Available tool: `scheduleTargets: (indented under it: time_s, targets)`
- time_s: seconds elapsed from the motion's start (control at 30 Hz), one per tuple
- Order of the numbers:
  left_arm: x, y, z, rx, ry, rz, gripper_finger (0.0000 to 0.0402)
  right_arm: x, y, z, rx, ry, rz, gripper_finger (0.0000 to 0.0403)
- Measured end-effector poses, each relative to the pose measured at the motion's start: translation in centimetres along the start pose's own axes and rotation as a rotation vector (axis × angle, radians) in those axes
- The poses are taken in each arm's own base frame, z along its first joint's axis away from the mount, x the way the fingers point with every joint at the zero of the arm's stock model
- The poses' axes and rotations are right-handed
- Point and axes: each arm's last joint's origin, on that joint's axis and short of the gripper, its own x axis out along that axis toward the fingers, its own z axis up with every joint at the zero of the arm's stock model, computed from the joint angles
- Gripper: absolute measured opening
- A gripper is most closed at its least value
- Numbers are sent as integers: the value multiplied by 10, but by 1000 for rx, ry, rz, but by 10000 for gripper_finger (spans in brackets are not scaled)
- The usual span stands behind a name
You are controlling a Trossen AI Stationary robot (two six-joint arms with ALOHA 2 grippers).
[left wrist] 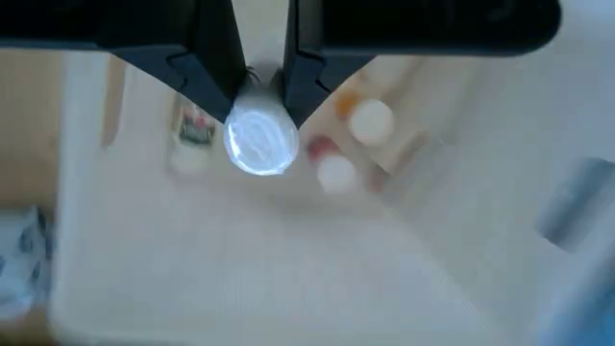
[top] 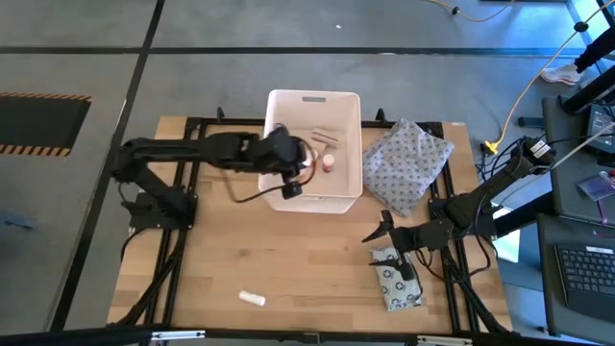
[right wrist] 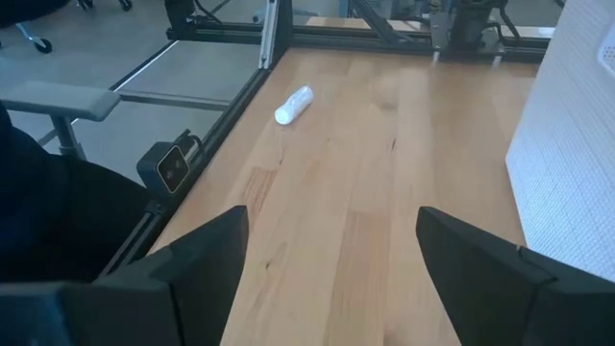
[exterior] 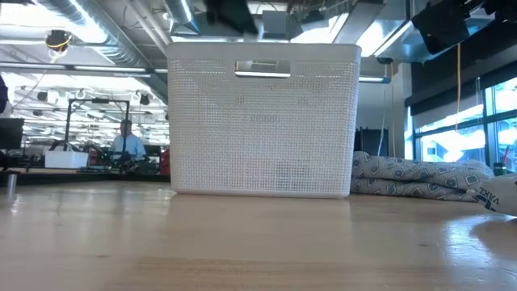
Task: Pick & place medical supplies in basket/bin
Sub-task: Put the top white rolled gauze into the white bin
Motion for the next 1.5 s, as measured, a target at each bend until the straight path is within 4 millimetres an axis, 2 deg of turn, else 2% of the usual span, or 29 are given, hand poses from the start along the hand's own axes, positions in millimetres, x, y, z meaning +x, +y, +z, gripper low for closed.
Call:
scheduleTargets:
  time_s: [0.23, 0.33, 0.43, 0.73, 1.1, 1.3, 1.5]
  targets:
    - [67, 9, -14, -43, 204, -198, 52, 0, 0, 0, 0, 0, 0, 303]
    - [86, 14, -23, -63, 286, -223, 52, 0, 0, 0, 0, -1, 0, 303]
    - [97, 17, -32, -103, 377, -251, 54, 0, 0, 0, 0, -1, 0, 303]
    - [101, 21, -39, -159, 456, -336, 60, 0, 0, 0, 0, 0, 0, 303]
    - [101, 21, -39, -160, 457, -324, 98, 0, 0, 0, 3, -1, 0, 303]
    - [101, 21, -39, -156, 455, -305, 92, 0, 0, 0, 3, -1, 0, 303]
    - [91, 32, -36, -134, 428, -247, 77, 0, 0, 0, 3, -1, 0, 303]
